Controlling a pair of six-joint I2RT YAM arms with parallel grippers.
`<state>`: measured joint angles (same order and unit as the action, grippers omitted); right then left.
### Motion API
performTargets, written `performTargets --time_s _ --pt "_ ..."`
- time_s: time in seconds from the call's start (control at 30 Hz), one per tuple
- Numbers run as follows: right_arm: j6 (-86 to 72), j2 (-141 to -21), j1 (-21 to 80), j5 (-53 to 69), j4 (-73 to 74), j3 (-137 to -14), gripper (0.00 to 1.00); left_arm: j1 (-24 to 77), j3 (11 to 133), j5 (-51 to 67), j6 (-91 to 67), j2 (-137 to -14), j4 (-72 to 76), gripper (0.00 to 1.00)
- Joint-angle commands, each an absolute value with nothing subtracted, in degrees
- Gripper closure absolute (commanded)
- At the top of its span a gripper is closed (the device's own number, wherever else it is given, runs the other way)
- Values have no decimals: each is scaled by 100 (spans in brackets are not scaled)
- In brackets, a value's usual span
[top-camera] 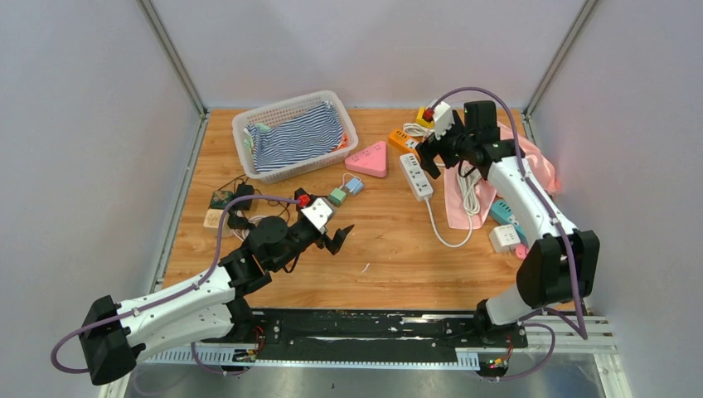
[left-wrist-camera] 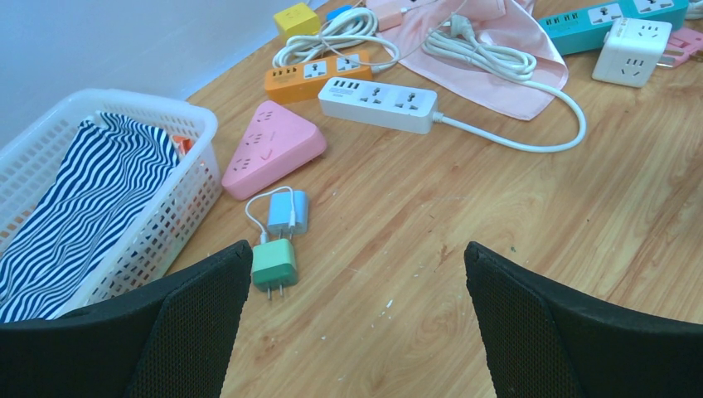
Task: Pull the plug off the socket
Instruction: Move the socket to the corner of the board.
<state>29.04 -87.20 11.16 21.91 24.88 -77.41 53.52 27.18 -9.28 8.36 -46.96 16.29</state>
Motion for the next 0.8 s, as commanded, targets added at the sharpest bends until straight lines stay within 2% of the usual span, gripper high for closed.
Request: performTargets --time_s 0.0,0.27,0.47,0.77 --pt "2848 -8143 1063 2734 2628 -7596 0 5414 2654 -1008 818 -4658 1819 0" --pt "2465 -6943 1062 2935 2583 -7500 0 5414 2654 -1065 792 -4649 1820 0" --pt "1872 -6116 1062 2972 2525 -6782 0 5414 2647 -1128 747 -4631 1818 0" --pt "2093 -5267 1064 4245 1941 -5533 0 5414 2568 -1338 616 -4489 1819 0"
